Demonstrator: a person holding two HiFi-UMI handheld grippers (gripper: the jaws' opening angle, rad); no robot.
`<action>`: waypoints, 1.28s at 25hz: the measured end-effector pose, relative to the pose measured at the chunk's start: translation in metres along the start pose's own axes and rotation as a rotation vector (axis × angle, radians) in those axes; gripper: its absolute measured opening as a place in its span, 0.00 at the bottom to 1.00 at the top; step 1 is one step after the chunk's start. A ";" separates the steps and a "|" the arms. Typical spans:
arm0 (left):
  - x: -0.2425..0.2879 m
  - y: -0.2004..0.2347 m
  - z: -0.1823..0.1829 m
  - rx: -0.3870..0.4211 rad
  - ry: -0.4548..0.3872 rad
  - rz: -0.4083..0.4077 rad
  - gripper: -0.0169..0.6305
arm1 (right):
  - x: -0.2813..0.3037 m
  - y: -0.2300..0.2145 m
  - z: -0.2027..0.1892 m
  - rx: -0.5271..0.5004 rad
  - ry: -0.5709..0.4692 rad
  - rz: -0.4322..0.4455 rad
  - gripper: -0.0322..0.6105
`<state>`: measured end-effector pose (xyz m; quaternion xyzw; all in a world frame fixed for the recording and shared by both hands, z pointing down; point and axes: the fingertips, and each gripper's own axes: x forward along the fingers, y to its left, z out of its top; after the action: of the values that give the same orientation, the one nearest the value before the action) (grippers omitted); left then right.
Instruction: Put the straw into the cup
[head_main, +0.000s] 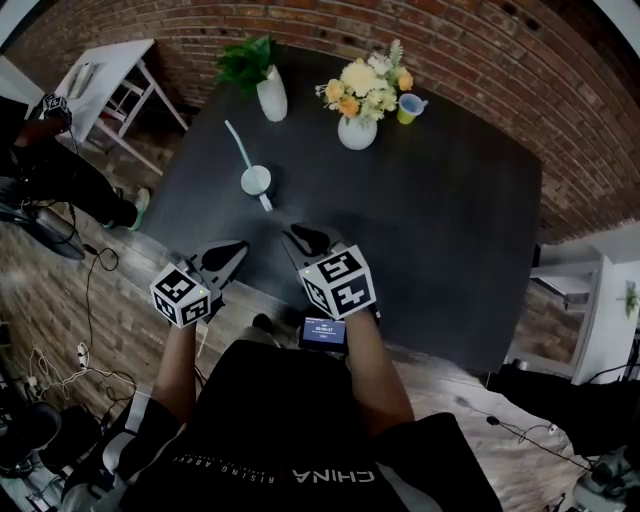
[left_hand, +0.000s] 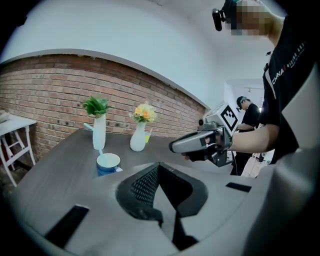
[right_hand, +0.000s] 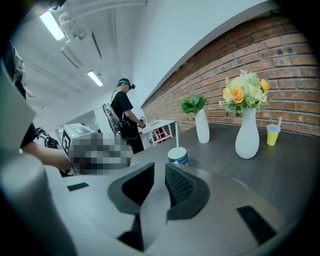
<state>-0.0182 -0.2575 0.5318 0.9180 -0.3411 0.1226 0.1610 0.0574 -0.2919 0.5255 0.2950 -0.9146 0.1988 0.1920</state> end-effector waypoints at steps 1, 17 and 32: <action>-0.002 -0.001 0.001 0.012 0.002 -0.010 0.03 | -0.002 0.003 0.000 -0.003 -0.004 -0.010 0.17; -0.107 -0.021 -0.008 0.090 -0.064 -0.132 0.03 | -0.007 0.109 -0.002 0.010 -0.119 -0.230 0.10; -0.159 -0.061 -0.043 0.078 -0.118 -0.160 0.03 | -0.040 0.173 -0.045 0.014 -0.135 -0.366 0.10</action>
<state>-0.0995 -0.1038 0.5048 0.9535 -0.2705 0.0685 0.1141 -0.0091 -0.1226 0.5011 0.4705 -0.8551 0.1465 0.1612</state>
